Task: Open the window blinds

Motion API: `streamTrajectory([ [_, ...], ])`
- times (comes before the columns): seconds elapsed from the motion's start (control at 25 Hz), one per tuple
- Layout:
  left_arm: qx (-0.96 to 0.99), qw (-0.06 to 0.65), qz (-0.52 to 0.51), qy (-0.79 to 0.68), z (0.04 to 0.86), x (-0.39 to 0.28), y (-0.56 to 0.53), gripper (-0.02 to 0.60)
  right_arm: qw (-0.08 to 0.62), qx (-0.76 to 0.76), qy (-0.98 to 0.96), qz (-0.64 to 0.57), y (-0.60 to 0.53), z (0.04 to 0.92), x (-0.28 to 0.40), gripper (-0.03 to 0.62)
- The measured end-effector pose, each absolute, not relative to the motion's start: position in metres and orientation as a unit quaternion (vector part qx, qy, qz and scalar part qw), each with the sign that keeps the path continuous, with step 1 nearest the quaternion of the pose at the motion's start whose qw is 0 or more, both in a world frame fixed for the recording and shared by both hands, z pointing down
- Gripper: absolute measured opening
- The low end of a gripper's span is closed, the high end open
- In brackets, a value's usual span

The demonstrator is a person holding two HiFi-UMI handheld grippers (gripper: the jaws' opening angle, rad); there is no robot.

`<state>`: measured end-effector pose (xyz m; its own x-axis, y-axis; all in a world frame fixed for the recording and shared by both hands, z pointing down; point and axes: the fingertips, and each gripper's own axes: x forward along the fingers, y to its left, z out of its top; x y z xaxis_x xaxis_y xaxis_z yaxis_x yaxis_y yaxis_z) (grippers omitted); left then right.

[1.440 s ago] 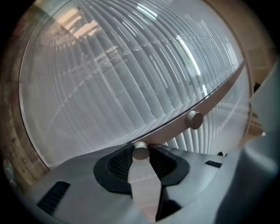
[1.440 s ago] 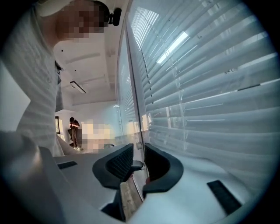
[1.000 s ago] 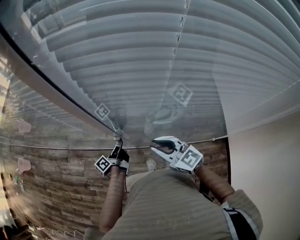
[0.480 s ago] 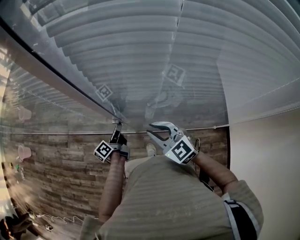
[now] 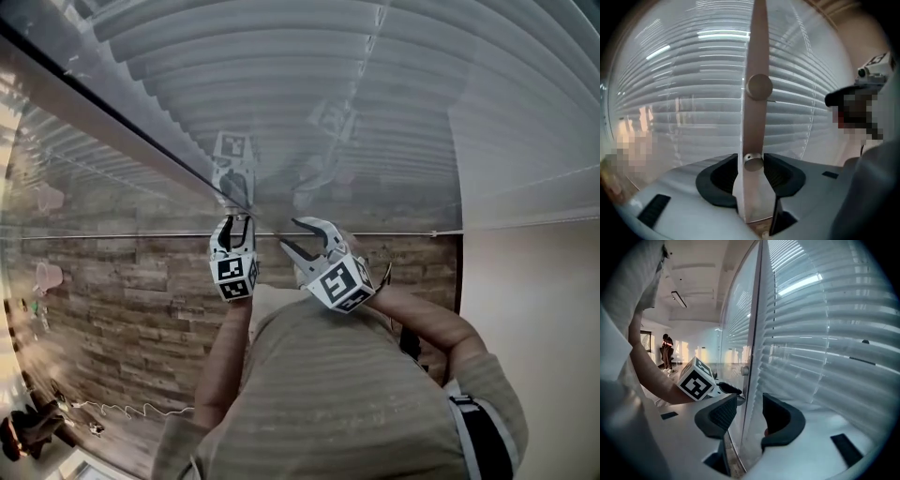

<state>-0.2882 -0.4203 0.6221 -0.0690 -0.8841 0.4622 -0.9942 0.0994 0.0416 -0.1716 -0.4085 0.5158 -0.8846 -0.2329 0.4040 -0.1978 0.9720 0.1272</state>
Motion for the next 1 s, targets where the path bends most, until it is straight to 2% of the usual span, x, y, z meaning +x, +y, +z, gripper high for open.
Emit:
streamTrajectory([
  [0.16,0.655,0.172,0.184,-0.713,0.634,-0.287,-0.412,0.146,0.21,0.121,-0.97,-0.031,-0.394,0.528,-0.182,0.158],
  [0.36,0.671,0.175,0.173,-0.699,0.632,-0.292,-0.424,0.141,0.217,0.144,-0.965,-0.029,-0.401,0.529,-0.194,0.158],
  [0.56,0.673,0.242,0.126,-0.688,0.68,-0.283,-0.394,0.138,0.246,0.151,-0.958,-0.002,-0.374,0.59,-0.181,0.158],
  [1.0,0.683,0.324,0.031,-0.654,0.64,-0.284,-0.404,0.136,0.229,0.186,-0.955,-0.013,-0.383,0.546,-0.179,0.161],
])
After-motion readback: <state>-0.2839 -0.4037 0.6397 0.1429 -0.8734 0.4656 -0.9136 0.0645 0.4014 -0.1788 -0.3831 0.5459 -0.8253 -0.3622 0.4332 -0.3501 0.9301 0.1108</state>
